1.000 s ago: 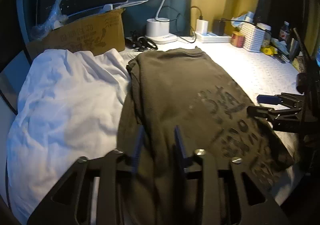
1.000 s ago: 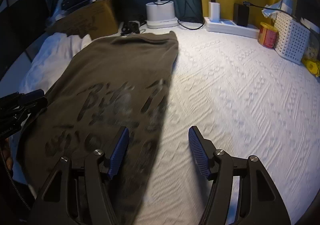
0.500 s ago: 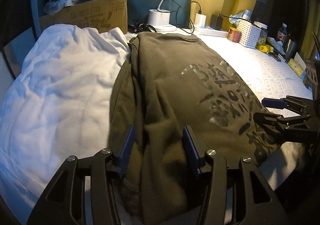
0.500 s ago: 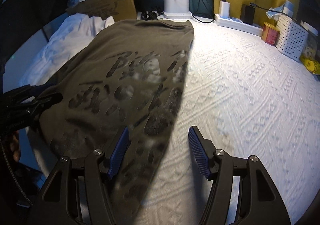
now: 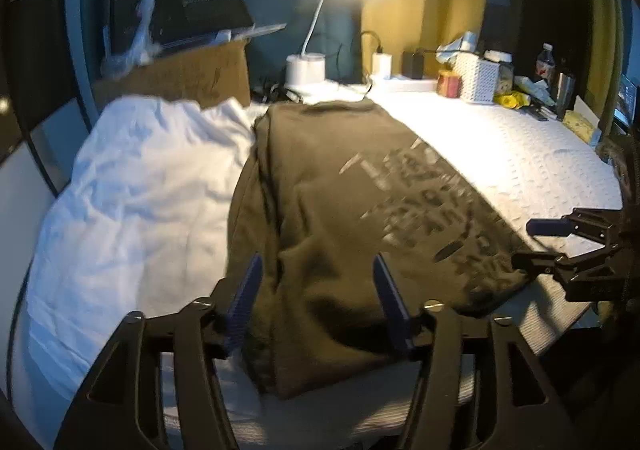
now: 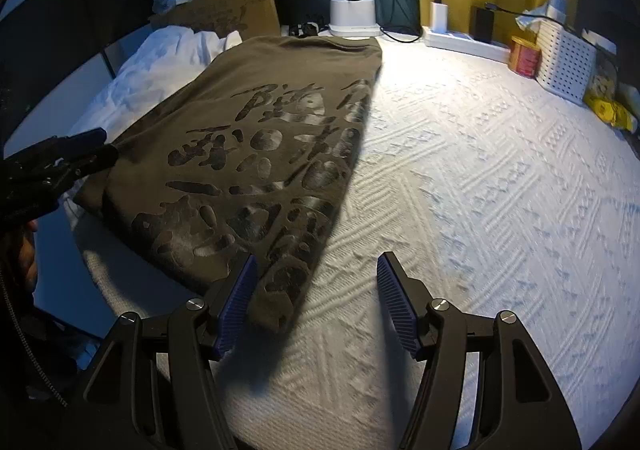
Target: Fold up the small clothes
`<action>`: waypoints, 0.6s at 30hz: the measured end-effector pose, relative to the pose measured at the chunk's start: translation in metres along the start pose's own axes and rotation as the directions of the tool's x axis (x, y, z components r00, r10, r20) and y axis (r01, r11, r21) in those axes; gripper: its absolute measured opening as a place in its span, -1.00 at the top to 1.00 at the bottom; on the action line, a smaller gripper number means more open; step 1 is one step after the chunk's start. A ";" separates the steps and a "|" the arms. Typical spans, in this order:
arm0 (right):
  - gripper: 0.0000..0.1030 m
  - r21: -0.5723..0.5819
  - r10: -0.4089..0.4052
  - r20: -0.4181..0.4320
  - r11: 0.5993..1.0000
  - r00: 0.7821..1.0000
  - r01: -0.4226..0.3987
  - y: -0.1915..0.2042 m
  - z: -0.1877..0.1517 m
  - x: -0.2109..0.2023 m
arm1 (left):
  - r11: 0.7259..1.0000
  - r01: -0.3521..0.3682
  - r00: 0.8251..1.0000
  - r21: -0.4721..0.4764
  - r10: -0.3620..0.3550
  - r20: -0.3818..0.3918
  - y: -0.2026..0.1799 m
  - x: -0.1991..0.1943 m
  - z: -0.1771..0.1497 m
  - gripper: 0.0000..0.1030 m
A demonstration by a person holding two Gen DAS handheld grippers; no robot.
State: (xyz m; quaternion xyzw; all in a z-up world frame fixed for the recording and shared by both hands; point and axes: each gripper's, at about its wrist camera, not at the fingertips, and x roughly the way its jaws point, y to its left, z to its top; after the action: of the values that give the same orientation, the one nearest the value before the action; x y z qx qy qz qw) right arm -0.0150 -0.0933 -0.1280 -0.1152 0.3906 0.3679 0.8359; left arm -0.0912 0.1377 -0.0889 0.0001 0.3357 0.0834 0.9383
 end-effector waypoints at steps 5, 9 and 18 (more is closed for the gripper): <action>-0.28 0.013 0.004 0.029 1.000 1.000 -0.004 -0.011 -0.006 -0.016 | 0.999 0.047 0.999 -0.007 -0.046 0.020 -0.018 -0.005 0.006 -0.68; -0.28 0.037 -0.016 0.056 0.999 0.998 0.013 -0.023 -0.009 -0.029 | 0.997 0.064 0.998 0.035 -0.064 -0.005 -0.042 0.003 0.013 -0.68; -0.28 0.155 -0.108 0.096 0.984 0.989 0.092 -0.073 -0.021 -0.057 | 0.988 0.134 0.991 0.071 -0.134 0.005 -0.085 0.013 0.028 -0.83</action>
State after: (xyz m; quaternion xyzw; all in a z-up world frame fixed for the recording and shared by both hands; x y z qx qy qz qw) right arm 0.0010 -0.1844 -0.1069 -0.0522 0.3667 0.3004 0.8790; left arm -0.0507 0.0572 -0.0800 0.0111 0.3330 0.0083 0.9428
